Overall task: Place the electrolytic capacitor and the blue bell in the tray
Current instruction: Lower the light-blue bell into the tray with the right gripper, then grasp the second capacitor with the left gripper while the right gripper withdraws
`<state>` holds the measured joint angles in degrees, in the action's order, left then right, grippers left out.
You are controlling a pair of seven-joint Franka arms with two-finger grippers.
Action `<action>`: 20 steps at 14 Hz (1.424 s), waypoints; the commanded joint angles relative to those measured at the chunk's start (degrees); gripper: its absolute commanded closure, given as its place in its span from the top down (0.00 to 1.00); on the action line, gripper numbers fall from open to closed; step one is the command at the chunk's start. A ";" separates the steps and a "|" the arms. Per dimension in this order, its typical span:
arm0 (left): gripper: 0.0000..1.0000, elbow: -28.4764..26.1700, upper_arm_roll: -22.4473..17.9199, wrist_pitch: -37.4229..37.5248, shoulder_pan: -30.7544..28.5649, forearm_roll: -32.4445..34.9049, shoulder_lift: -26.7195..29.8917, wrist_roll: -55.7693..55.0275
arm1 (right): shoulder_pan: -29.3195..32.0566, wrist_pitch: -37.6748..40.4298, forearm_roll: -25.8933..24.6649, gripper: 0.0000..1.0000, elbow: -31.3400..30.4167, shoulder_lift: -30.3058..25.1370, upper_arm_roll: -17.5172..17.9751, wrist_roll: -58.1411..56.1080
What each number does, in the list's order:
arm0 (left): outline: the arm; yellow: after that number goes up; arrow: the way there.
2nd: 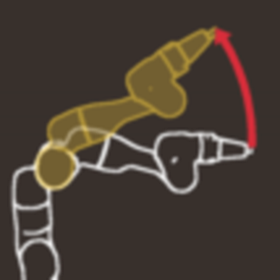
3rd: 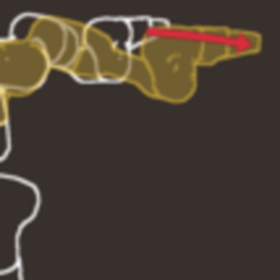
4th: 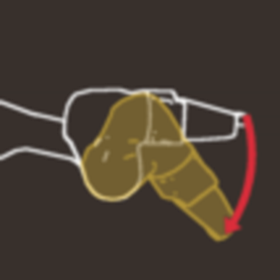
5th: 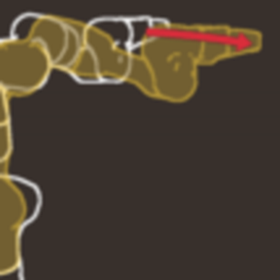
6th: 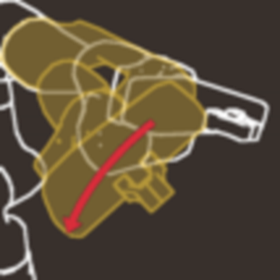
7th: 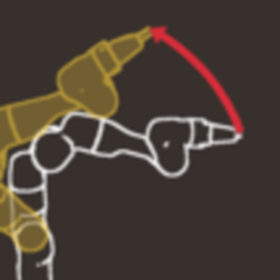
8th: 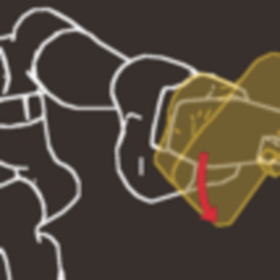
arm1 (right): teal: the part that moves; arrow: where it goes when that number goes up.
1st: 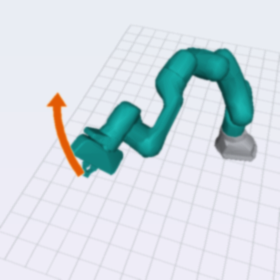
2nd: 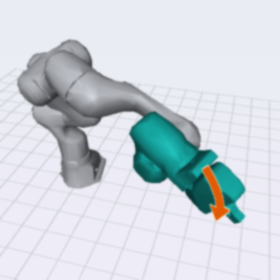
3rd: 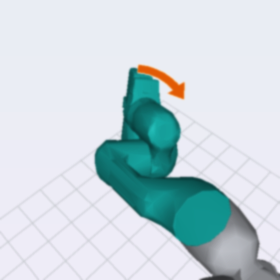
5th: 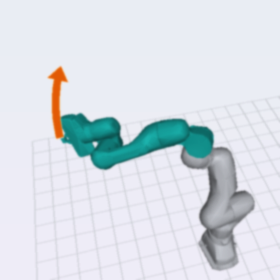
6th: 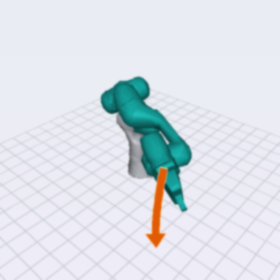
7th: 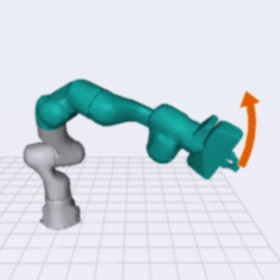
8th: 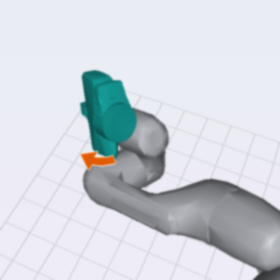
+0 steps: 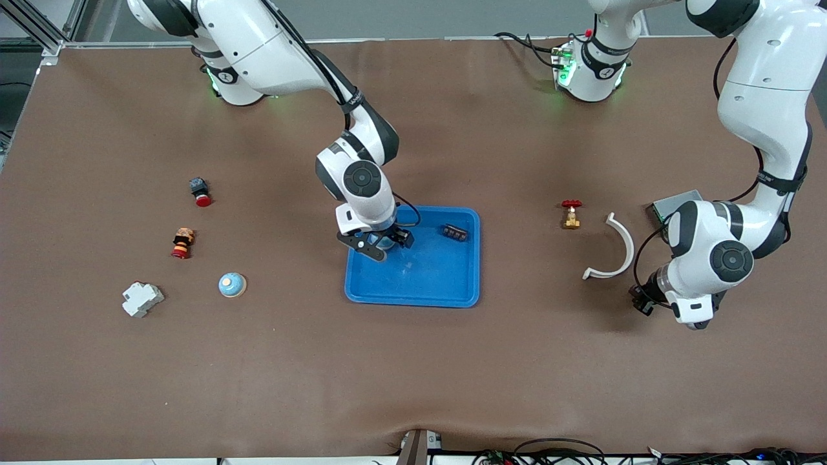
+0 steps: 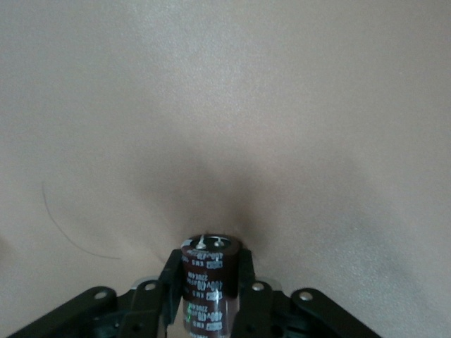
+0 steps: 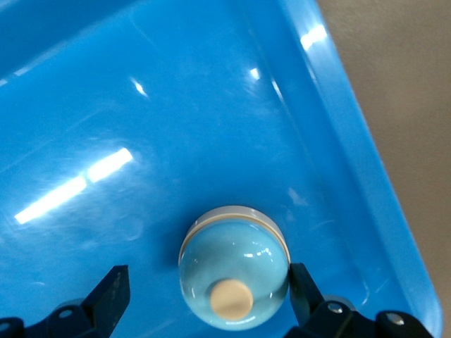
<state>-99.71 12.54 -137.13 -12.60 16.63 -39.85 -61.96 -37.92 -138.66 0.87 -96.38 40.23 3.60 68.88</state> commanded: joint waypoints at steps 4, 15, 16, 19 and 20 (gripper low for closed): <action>0.00 2.05 5.37 4.75 0.47 0.25 3.81 -7.08 | 0.83 11.28 -0.78 1.00 7.60 0.46 -0.61 -9.54; 0.00 12.15 11.10 11.36 21.02 0.42 0.49 -44.26 | 18.93 18.07 -3.67 1.00 0.60 -9.28 -1.14 -46.79; 0.00 13.04 11.01 11.36 22.95 0.42 -0.04 -46.73 | 20.16 17.72 -3.85 1.00 -1.16 -10.60 -1.14 -48.56; 0.00 13.22 10.93 11.10 27.61 0.43 -1.53 -52.71 | 22.80 15.45 -7.18 1.00 -5.64 -13.50 -1.14 -50.86; 0.00 13.92 10.58 10.83 29.11 0.60 -2.59 -55.78 | 23.85 13.17 -7.72 1.00 -7.75 -14.21 -1.14 -51.65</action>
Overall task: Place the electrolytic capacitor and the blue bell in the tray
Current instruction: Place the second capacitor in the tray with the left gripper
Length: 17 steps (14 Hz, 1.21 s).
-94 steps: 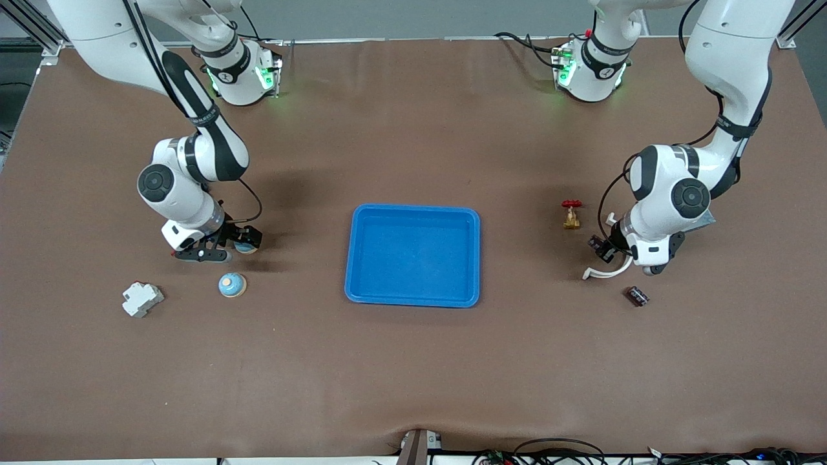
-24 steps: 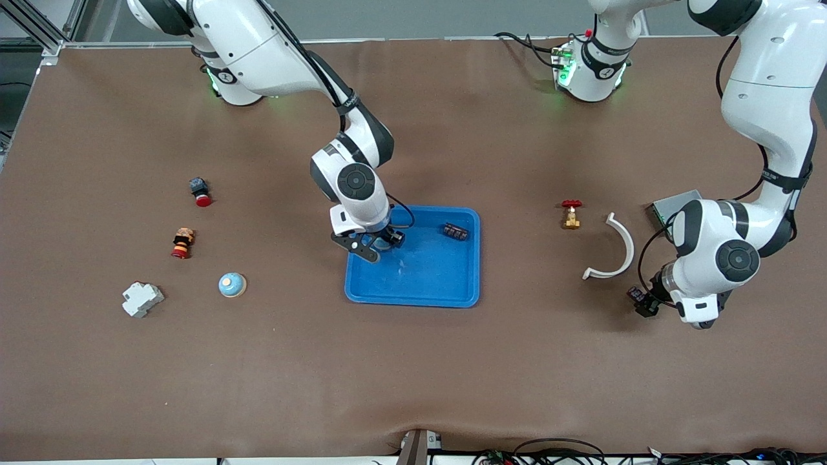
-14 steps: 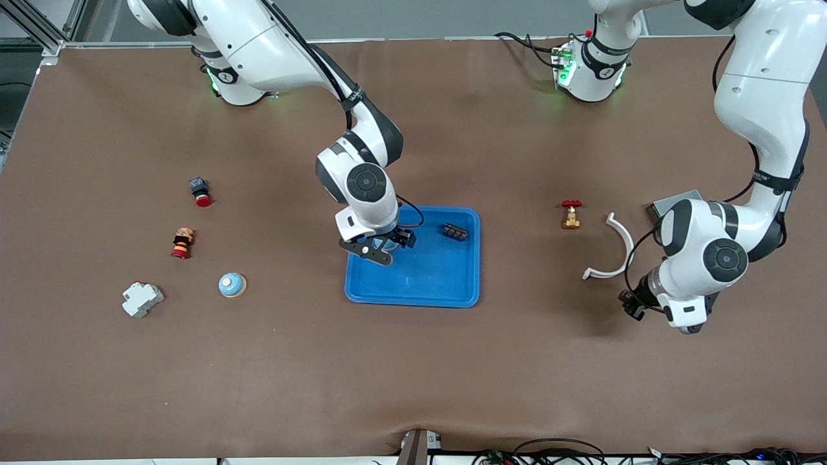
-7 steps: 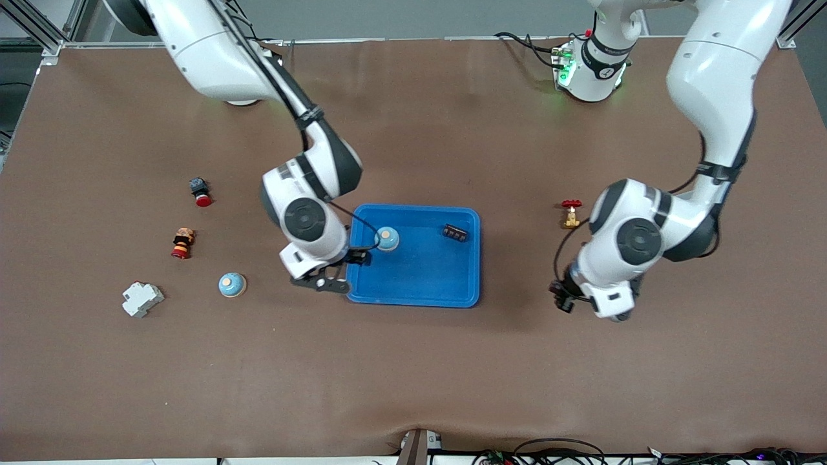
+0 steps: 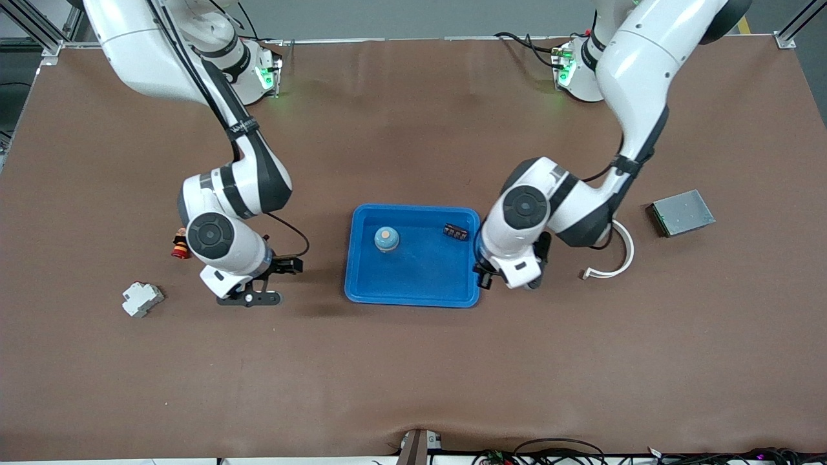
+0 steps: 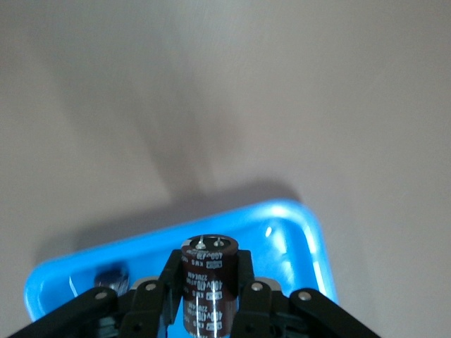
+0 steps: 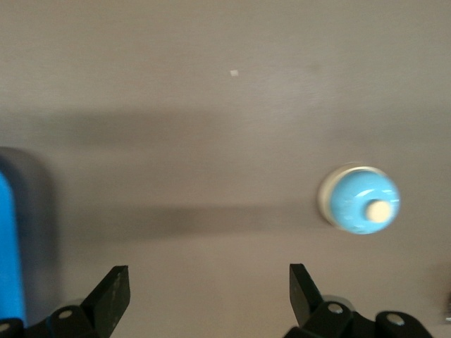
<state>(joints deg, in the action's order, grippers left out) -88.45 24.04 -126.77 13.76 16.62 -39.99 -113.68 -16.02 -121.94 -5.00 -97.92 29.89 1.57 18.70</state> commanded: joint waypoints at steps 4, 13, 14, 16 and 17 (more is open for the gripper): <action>0.00 4.78 -1.63 0.03 6.00 0.87 -6.23 -8.67 | 7.21 -12.96 -1.86 1.00 -12.38 -4.32 0.89 -9.72; 0.85 4.69 -4.27 -7.71 7.32 6.46 -8.78 -6.38 | 13.56 -16.39 -1.51 1.00 -12.82 -3.35 1.16 -16.33; 1.00 4.69 -4.27 -7.71 8.98 10.23 -8.96 -7.16 | 13.65 -16.66 -1.24 1.00 -12.91 -3.09 1.16 -16.33; 1.00 4.78 -4.18 -7.71 9.00 11.06 -8.00 -6.91 | 13.73 -17.89 -1.24 1.00 -13.35 -2.56 1.16 -16.33; 1.00 4.78 -4.18 -7.45 8.56 11.06 -6.87 -6.73 | 13.65 -20.33 -1.24 1.00 -14.66 -2.30 1.16 -16.33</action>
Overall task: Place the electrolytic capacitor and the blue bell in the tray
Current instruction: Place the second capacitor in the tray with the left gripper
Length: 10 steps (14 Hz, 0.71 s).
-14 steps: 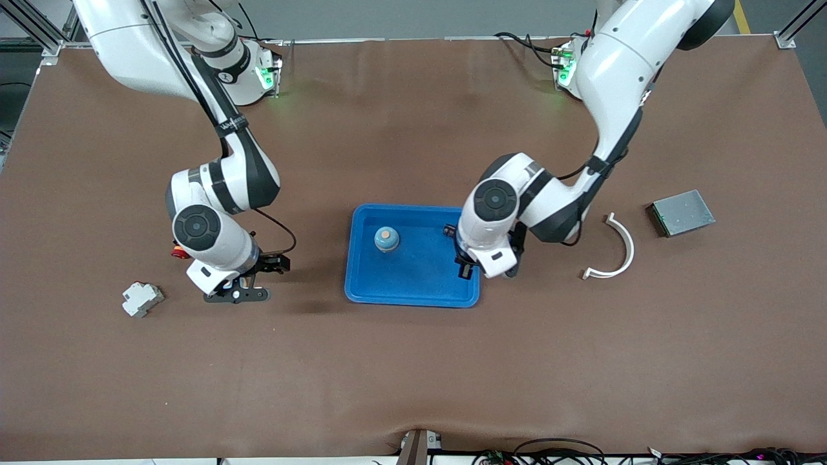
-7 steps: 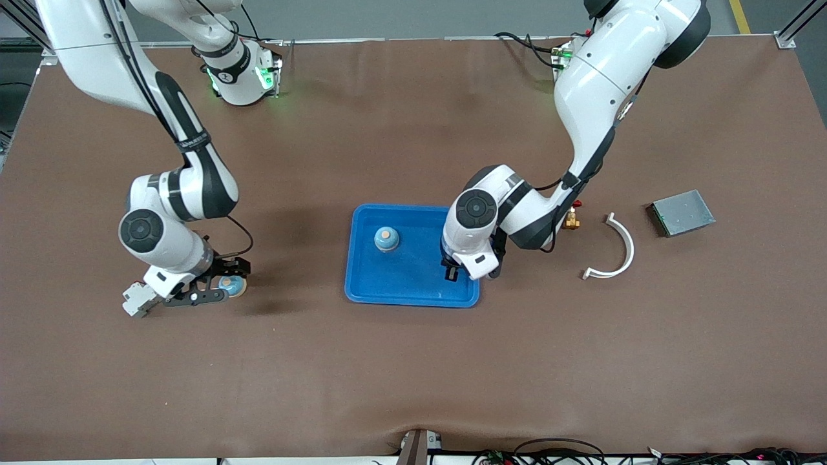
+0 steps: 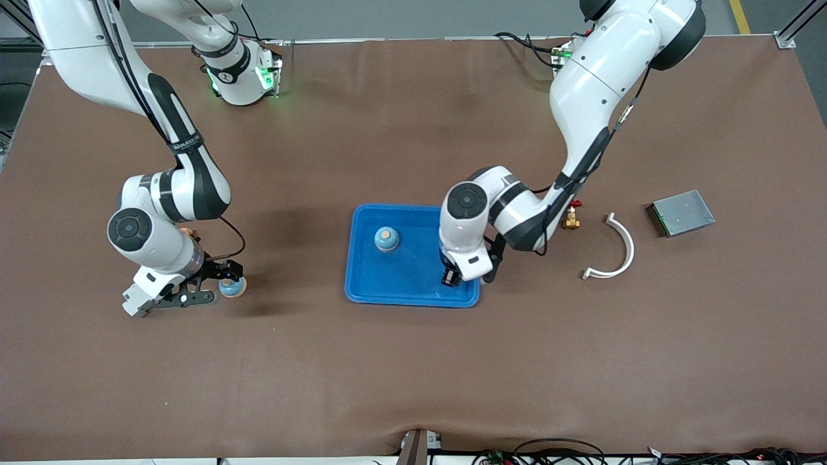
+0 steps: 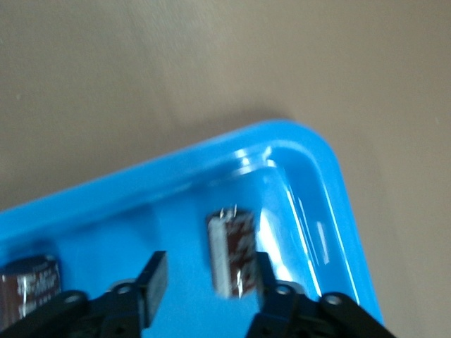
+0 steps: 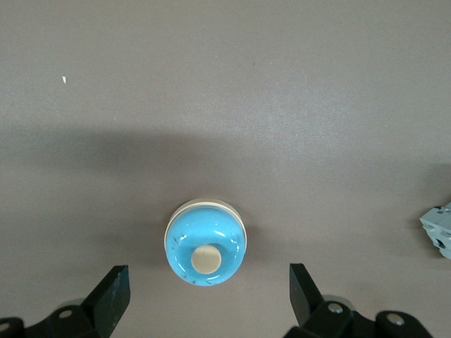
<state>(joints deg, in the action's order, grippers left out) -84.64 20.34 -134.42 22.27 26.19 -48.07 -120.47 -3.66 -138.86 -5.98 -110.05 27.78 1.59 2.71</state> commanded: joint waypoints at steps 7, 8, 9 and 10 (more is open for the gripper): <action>1.00 1.15 0.40 7.05 -8.89 -3.56 13.33 19.42 | 1.29 -8.61 -0.26 1.00 -4.64 2.89 1.05 -0.08; 1.00 1.15 0.40 9.68 -10.91 -7.95 15.52 27.49 | 1.38 -8.88 -0.26 1.00 -4.64 3.07 1.05 -0.08; 1.00 1.15 0.40 12.49 -13.11 -11.04 17.46 35.40 | 1.38 -8.97 -0.26 1.00 -4.56 3.25 1.05 -0.17; 1.00 1.15 0.31 16.08 -15.13 -12.98 19.74 43.57 | 1.38 -9.14 -0.26 1.00 -4.38 3.60 1.05 -0.17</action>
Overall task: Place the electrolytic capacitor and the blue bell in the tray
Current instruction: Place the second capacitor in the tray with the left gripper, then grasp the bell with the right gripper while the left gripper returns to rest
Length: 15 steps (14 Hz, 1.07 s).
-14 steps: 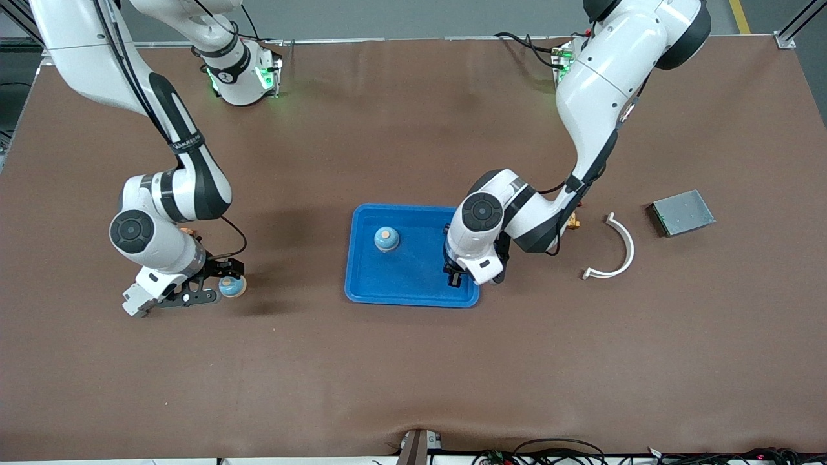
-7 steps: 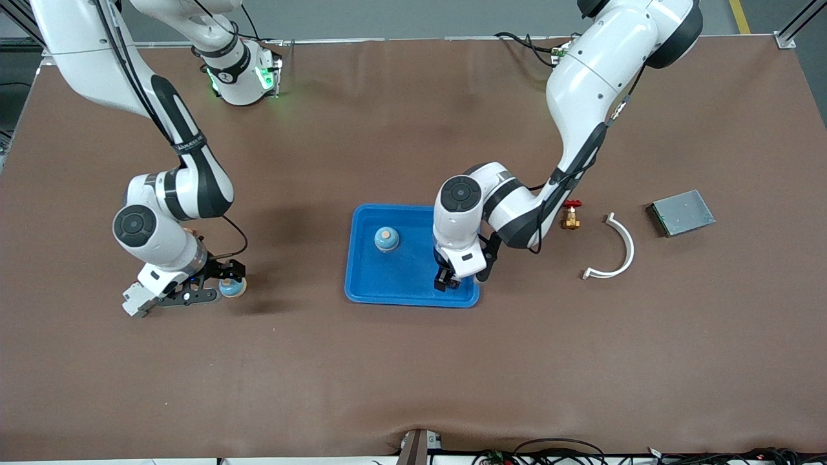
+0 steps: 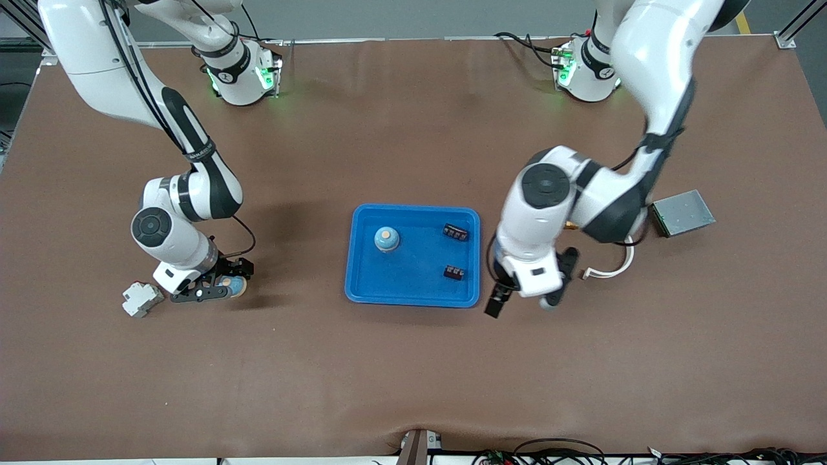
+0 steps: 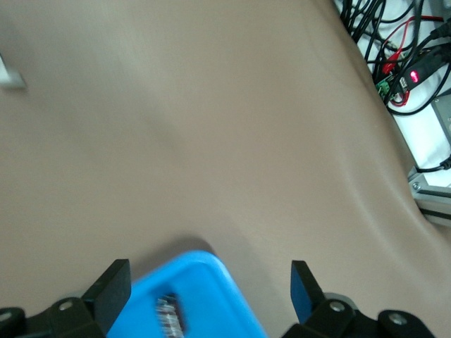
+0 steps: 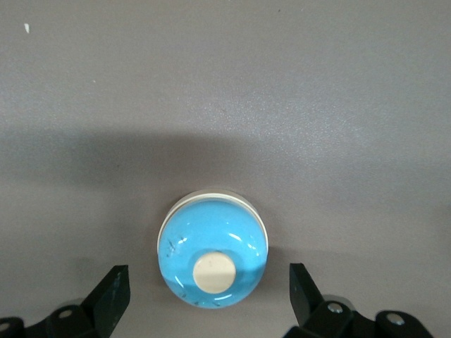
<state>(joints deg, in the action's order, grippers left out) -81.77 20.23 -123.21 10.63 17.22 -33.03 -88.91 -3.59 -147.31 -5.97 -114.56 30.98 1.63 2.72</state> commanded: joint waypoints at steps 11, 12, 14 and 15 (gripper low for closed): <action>1.00 -1.81 -0.01 29.42 -21.26 -6.41 23.62 71.16 | 0.87 -1.40 -0.18 1.00 1.80 2.41 1.10 0.53; 1.00 -1.81 -0.01 30.74 -21.79 -7.11 24.93 71.51 | 0.87 -1.31 -0.18 1.00 1.88 2.41 1.10 0.53; 1.00 -1.90 -0.36 32.41 -21.97 -7.29 27.57 72.12 | 0.69 -0.87 -0.18 0.83 2.15 2.41 1.10 1.58; 1.00 -2.51 -0.62 32.59 -22.49 -7.29 29.32 72.91 | 0.69 -0.52 -0.18 0.21 2.15 2.41 1.10 1.59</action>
<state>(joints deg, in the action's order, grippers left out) -81.87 19.93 -91.54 -11.12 11.18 -8.13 -17.74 -3.58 -148.43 -5.94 -113.40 32.86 1.88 3.12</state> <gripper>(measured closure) 0.000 0.088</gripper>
